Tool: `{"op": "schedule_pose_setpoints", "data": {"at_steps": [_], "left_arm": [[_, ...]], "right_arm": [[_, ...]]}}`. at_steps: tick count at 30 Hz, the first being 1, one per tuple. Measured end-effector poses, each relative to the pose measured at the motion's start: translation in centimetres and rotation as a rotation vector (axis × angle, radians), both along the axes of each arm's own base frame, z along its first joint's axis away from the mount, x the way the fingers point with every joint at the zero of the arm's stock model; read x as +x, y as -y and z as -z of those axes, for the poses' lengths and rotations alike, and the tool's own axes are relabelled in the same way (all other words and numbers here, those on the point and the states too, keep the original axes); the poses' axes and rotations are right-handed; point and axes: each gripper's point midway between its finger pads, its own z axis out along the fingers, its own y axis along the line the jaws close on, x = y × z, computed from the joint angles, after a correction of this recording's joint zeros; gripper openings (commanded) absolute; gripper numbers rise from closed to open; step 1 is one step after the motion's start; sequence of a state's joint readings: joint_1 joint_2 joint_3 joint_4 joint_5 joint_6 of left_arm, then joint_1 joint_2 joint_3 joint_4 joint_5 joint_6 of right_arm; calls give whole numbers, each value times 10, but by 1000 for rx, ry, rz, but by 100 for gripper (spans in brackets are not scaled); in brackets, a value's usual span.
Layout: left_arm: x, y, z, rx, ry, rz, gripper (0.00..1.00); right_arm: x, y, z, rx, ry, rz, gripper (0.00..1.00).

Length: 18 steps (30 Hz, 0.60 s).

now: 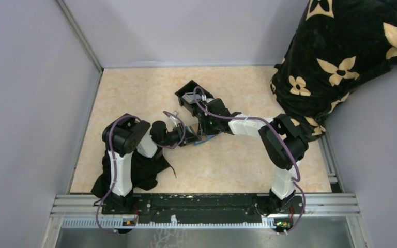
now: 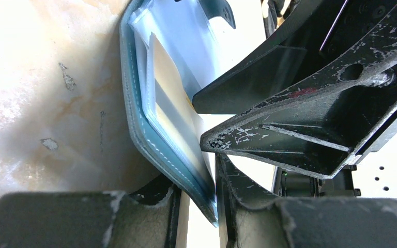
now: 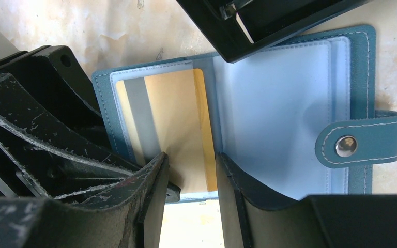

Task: Put the credit cards into the card holder
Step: Insert the credit card into the card holder.

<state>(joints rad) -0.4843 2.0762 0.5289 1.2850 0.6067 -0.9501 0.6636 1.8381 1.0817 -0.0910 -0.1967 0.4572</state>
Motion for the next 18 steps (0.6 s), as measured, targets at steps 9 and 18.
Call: {"op": "schedule_pose_setpoints", "data": {"at_steps": [9,18], "left_arm": [[0,0,0,-4,3,3,30],[-1,0,3,0,-5,4,10]], "right_arm": [[0,-1,0,2,1,-1,40],[-2,-2,0,2,-1,-7,41]]}}
